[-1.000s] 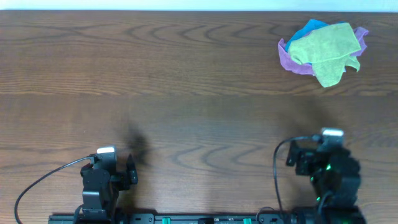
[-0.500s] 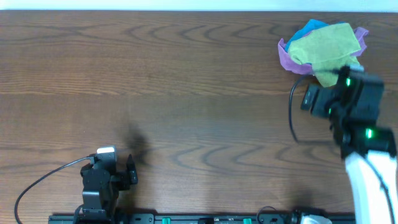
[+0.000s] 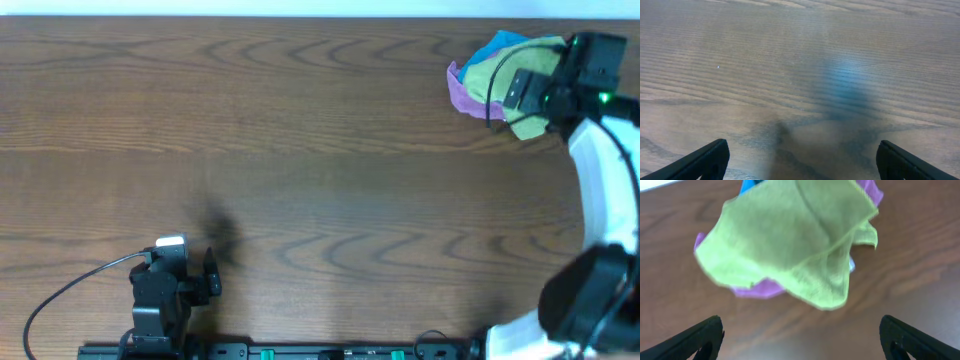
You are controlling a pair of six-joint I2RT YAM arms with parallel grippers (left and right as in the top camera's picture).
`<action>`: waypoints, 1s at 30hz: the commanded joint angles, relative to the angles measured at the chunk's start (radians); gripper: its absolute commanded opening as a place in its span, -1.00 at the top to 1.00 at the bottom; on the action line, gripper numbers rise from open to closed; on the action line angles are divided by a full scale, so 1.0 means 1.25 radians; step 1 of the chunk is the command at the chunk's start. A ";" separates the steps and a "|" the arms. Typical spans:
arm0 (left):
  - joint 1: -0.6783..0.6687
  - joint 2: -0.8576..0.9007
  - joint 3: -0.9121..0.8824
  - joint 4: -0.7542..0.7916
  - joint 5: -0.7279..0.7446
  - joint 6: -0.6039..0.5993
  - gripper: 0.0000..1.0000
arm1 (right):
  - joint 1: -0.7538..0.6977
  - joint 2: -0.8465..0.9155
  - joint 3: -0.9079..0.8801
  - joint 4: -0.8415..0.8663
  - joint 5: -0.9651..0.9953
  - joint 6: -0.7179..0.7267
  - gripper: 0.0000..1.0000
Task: Fold the cloth
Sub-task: 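Reach the right gripper to the cloth pile and grasp the lime-green cloth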
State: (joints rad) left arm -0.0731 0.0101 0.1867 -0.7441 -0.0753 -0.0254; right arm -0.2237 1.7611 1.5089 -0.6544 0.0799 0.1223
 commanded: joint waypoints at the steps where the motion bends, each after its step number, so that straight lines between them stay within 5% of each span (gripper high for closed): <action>1: 0.001 -0.005 -0.016 -0.009 -0.002 0.005 -0.90 | -0.010 0.073 0.075 0.001 0.001 0.009 -0.98; 23: 0.001 -0.005 -0.016 -0.009 -0.002 0.005 -0.90 | -0.015 0.246 0.095 0.300 -0.126 0.045 -0.98; 30: 0.001 -0.005 -0.016 -0.009 -0.002 0.005 -0.90 | -0.014 0.305 0.095 0.331 -0.140 0.046 -0.82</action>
State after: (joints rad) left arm -0.0731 0.0101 0.1867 -0.7441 -0.0753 -0.0254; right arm -0.2321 2.1304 1.6165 -0.2474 -0.0750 0.1608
